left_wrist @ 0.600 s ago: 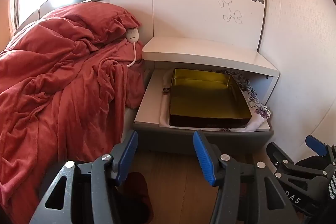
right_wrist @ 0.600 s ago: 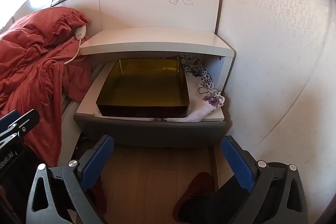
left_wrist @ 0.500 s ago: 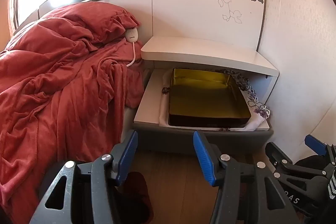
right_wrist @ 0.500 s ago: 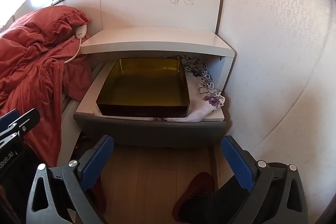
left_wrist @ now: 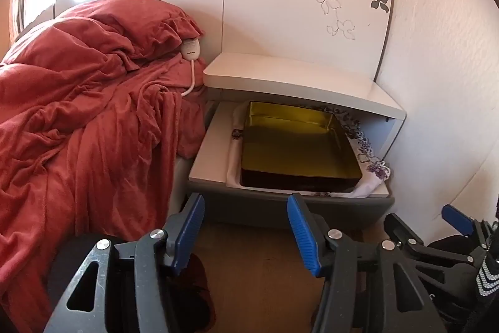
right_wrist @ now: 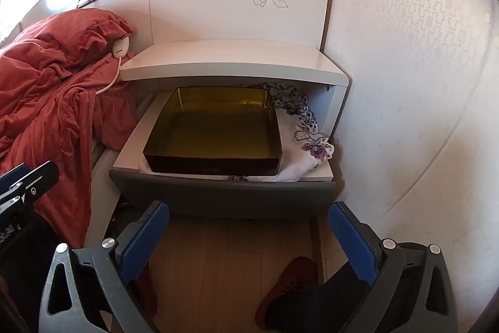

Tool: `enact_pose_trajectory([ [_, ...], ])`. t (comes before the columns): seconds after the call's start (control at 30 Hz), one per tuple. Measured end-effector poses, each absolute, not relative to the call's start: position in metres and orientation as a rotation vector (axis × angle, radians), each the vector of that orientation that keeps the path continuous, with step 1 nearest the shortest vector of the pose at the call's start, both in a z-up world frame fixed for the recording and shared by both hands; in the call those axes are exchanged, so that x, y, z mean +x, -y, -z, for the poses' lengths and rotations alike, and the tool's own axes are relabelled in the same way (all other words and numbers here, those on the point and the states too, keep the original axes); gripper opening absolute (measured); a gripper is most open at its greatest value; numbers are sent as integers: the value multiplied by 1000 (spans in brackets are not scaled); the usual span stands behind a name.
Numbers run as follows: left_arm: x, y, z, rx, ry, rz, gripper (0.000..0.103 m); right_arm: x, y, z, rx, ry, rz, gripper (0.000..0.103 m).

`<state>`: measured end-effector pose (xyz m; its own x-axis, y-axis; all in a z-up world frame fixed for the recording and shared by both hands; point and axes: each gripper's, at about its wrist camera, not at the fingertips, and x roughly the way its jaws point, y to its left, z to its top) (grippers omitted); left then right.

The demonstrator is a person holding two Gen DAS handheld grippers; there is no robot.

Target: Organize soft objects

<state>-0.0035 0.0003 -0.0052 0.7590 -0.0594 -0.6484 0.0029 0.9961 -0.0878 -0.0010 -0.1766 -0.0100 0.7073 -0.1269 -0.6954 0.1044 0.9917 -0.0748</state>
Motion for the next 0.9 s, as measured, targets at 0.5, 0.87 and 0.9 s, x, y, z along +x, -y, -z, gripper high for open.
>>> enact_pose_trajectory([
  [0.5, -4, -1, 2, -63, -701, 48, 57, -1, 174, 8, -34, -777, 127, 103],
  [0.87, -3, -1, 4, -67, -709, 54, 57, 0, 176, 11, -32, -795, 122, 103],
  [0.9, -3, -2, 4, -69, -710, 53, 57, 0, 176, 11, -31, -795, 121, 103],
])
